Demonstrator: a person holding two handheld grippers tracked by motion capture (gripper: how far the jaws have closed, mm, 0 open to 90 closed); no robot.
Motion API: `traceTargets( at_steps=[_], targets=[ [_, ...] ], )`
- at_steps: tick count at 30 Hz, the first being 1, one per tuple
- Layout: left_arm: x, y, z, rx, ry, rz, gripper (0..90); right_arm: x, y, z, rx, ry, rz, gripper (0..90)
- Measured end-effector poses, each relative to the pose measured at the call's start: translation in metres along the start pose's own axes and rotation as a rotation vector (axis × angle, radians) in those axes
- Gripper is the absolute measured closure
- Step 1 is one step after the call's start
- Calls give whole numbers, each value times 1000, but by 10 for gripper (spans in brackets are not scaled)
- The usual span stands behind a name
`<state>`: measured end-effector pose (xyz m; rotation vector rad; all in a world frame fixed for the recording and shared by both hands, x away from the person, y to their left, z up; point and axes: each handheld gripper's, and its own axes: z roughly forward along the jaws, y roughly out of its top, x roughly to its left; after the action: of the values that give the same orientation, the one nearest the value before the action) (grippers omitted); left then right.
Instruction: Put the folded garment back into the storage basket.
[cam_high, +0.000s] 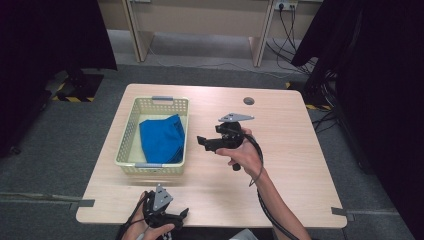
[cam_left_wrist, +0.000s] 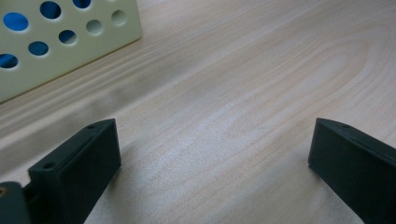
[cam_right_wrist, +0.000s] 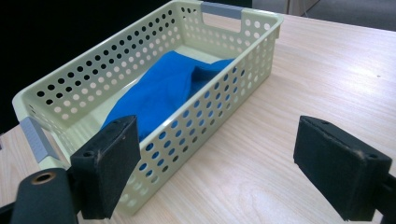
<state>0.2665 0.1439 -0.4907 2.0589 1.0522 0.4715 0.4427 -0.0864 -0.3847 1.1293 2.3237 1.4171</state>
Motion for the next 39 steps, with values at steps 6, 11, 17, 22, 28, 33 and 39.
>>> traceTargets(
  at_steps=[6,11,17,22,28,33,39],
  targets=[
    [0,0,0,0,0,0,12,-5,-5,-6,0,-8,2,149],
    [0,0,0,0,0,-1,13,-9,-10,-12,-3,-12,1,143],
    [0,0,0,-1,1,-1,12,-14,-16,-17,-3,-18,1,141],
    [0,0,0,0,0,-1,12,-18,-22,-20,-2,-25,9,140],
    [0,0,0,0,1,-2,12,-23,-28,-24,-1,-32,18,140],
    [0,0,0,0,0,-1,12,-25,-32,-28,-6,-33,18,140],
    [0,0,0,-1,1,-1,12,-29,-38,-33,-6,-40,24,140]
  ],
)
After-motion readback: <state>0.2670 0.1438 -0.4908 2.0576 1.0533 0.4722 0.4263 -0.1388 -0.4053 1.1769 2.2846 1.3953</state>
